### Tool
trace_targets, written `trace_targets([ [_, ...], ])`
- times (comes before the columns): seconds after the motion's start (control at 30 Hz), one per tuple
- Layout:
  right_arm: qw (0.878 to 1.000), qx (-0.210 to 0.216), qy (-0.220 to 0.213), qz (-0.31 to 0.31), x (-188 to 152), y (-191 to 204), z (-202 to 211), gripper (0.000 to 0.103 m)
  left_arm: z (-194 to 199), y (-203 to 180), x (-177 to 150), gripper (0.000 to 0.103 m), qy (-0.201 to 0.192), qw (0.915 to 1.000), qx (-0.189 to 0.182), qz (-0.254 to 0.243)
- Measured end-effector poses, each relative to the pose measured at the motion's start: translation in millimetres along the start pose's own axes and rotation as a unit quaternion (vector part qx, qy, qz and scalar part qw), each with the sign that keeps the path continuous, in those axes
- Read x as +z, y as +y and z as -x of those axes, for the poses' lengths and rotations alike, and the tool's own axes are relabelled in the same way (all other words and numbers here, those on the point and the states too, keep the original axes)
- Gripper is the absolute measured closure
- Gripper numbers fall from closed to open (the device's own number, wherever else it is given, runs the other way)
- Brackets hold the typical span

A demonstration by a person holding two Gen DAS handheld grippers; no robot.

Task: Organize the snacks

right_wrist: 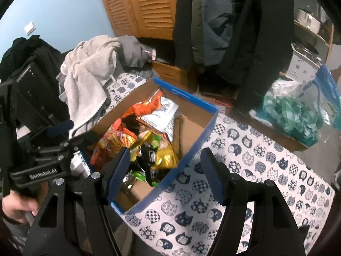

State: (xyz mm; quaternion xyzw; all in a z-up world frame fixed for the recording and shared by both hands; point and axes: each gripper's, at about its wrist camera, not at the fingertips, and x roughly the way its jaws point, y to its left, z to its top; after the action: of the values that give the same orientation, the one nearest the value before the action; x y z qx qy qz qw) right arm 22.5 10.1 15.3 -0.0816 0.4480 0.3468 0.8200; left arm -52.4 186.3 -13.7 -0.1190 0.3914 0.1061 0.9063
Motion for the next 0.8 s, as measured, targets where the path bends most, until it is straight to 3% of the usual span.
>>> trace_targets([
  [0.13, 1.0, -0.015, -0.007, 0.005, -11, -3, 8, 0.022, 1, -3, -5, 0.016, -0.001, 0.9998, 0.006, -0.017],
  [0.8, 0.999, -0.037, -0.02, -0.029, -39, -41, 35, 0.021, 13, -24, -14, 0.012, -0.011, 0.9984, -0.023, -0.05],
])
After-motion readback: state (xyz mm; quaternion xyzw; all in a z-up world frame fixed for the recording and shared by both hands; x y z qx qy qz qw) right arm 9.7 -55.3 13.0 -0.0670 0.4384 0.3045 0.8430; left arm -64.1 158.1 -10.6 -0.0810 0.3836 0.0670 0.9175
